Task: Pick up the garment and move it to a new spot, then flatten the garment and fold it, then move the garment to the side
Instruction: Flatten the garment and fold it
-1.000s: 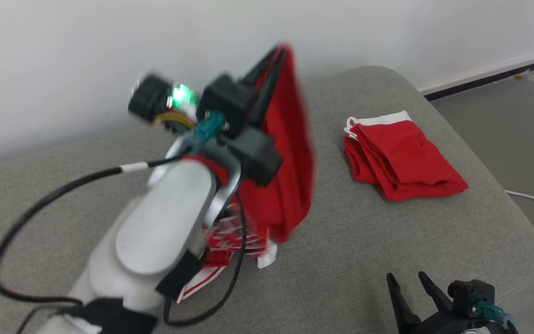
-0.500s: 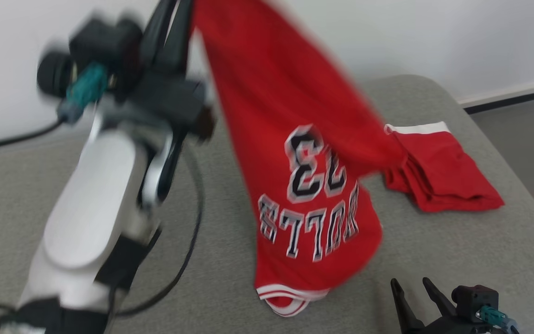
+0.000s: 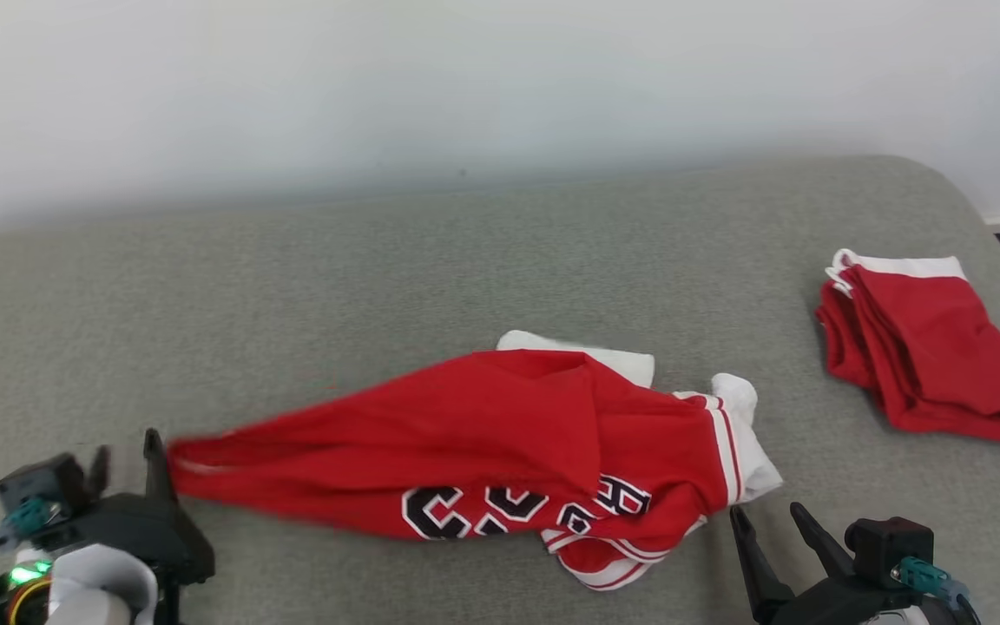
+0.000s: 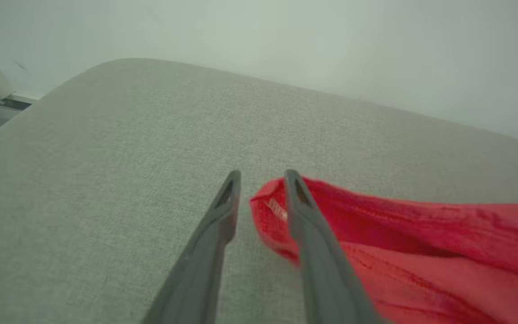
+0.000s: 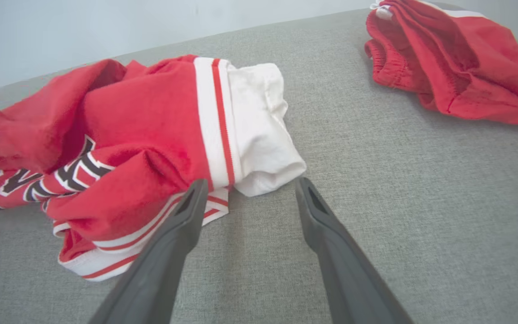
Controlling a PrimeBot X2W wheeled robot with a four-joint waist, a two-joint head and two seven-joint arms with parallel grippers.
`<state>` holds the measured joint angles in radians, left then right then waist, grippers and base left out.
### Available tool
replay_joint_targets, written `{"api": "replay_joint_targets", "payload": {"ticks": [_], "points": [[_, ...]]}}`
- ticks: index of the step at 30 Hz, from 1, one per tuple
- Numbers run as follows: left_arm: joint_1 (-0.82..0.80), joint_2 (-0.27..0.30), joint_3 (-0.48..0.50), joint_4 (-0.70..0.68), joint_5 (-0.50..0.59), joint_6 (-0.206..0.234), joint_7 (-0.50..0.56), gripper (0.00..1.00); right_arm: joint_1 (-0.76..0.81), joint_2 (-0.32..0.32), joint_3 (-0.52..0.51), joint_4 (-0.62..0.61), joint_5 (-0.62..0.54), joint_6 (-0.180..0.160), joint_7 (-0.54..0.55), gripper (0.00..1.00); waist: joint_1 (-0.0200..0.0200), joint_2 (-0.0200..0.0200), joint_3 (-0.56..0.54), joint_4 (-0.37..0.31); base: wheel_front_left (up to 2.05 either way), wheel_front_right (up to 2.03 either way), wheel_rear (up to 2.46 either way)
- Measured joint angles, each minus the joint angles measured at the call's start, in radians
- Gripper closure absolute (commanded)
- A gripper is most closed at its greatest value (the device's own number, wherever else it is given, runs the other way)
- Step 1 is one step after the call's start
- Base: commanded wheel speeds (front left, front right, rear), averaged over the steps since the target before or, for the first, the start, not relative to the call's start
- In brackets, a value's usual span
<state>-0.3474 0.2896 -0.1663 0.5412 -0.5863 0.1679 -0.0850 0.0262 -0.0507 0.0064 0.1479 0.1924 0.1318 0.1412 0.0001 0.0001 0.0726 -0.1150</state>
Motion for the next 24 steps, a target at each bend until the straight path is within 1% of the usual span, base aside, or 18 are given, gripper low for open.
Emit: {"api": "replay_joint_targets", "payload": {"ticks": [5, 7, 9, 13, 17, 18, 19, 20, 24], "points": [[0.025, 0.004, 0.024, -0.019, -0.022, 0.007, -0.021, 0.00, 0.005, 0.000, 0.001, -0.002, 0.000, 0.000, 0.004, 0.00, 0.0000, 0.0000, -0.003, 0.038, 0.00, 0.00, 0.00], [0.032, -0.004, 0.019, -0.053, -0.033, -0.014, -0.027, 0.00, 0.012, 0.000, 0.001, -0.002, 0.000, 0.000, 0.006, 0.00, 0.0000, 0.0000, -0.009, 0.050, 0.00, 0.00, 0.00], [0.043, -0.030, -0.003, -0.093, -0.047, -0.042, -0.009, 0.00, 0.017, 0.000, 0.001, -0.001, 0.000, 0.000, 0.009, 0.00, -0.0001, -0.0001, -0.016, 0.058, 0.00, 0.00, 0.00], [0.082, -0.103, -0.094, -0.196, -0.083, -0.106, 0.066, 0.00, 0.017, -0.003, -0.002, -0.006, 0.000, 0.000, 0.015, 0.00, -0.0001, 0.0000, -0.032, 0.066, 0.00, 0.00, 0.00], [0.124, -0.161, -0.202, -0.266, -0.085, -0.143, 0.155, 0.00, 0.017, -0.008, -0.005, -0.010, 0.000, 0.000, 0.017, 0.00, -0.0001, 0.0000, -0.039, 0.055, 0.00, 0.00, 0.00], [0.125, -0.172, -0.226, -0.274, -0.086, -0.151, 0.173, 0.00, 0.017, -0.008, -0.002, -0.011, 0.000, 0.000, 0.017, 0.00, -0.0001, -0.0001, -0.039, 0.050, 0.00, 0.00, 0.00], [0.125, -0.172, -0.226, -0.274, -0.086, -0.151, 0.173, 0.00, 0.017, -0.008, -0.002, -0.011, 0.000, 0.000, 0.017, 0.00, -0.0001, -0.0001, -0.039, 0.050, 0.00, 0.00, 0.00], [0.125, -0.180, -0.249, -0.281, -0.086, -0.152, 0.185, 0.00, 0.016, -0.008, 0.000, -0.012, 0.000, 0.000, 0.017, 0.00, -0.0001, -0.0001, -0.039, 0.043, 0.00, 0.00, 0.00], [0.135, -0.203, -0.314, -0.282, -0.086, -0.164, 0.226, 0.00, 0.017, -0.008, 0.006, -0.013, 0.000, 0.000, 0.018, 0.00, -0.0001, -0.0001, -0.038, 0.010, 0.00, 0.00, 0.00]]}}
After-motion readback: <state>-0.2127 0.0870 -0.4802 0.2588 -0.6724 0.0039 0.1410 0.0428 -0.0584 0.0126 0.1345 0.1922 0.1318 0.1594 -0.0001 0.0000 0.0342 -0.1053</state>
